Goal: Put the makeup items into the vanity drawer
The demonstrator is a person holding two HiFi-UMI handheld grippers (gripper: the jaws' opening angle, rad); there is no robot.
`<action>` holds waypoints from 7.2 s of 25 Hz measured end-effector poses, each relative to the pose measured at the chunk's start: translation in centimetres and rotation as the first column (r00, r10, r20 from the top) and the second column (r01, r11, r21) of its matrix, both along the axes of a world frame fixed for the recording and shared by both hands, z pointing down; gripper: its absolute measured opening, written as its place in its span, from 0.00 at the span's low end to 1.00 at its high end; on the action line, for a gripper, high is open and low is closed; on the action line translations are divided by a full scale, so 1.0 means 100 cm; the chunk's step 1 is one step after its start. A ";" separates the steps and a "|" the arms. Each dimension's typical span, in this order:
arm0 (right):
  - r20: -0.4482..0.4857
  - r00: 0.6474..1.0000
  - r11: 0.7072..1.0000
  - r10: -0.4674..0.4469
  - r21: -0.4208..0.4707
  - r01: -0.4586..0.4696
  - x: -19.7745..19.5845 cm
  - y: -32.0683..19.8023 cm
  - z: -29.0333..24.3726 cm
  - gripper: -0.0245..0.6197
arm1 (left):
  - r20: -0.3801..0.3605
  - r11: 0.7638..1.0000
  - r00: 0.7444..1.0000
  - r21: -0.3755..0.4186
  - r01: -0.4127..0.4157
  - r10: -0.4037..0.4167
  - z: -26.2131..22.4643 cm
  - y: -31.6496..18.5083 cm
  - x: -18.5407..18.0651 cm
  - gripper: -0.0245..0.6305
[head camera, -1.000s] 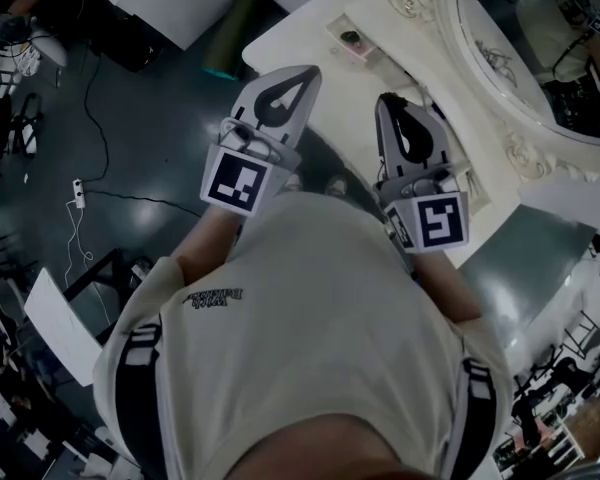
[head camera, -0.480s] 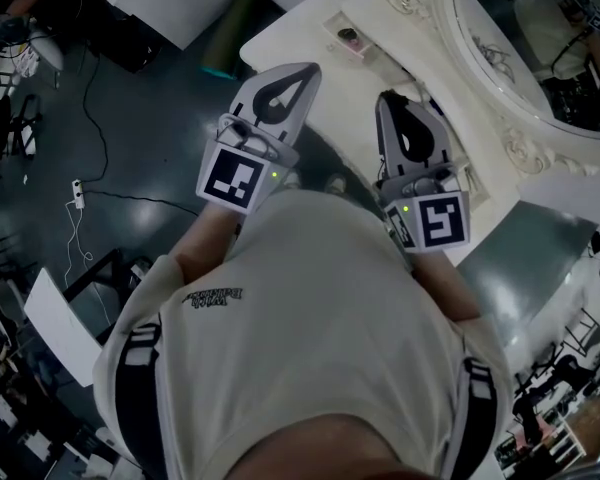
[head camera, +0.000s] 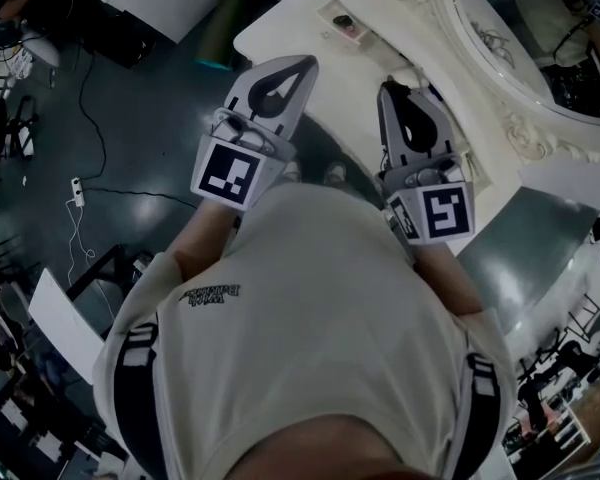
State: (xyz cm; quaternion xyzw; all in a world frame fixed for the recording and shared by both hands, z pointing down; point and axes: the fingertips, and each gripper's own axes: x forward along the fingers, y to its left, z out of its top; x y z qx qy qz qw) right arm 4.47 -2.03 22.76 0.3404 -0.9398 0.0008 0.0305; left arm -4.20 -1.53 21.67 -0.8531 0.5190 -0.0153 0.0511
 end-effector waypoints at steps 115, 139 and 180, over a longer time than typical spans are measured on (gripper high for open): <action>-0.017 1.000 0.999 0.014 -0.048 -0.014 0.003 -0.067 0.028 0.09 | 0.141 0.987 0.989 -0.156 -0.026 0.049 0.066 -0.084 0.043 0.06; 0.105 0.992 0.997 -0.073 -0.015 0.074 0.002 -0.005 -0.015 0.08 | 0.059 0.992 0.991 -0.037 0.124 -0.121 0.007 -0.021 0.014 0.06; -0.201 0.973 0.987 -0.113 -0.135 0.086 -0.126 -0.228 0.131 0.08 | 0.094 0.933 0.978 -0.294 0.207 -0.187 0.157 -0.207 -0.082 0.06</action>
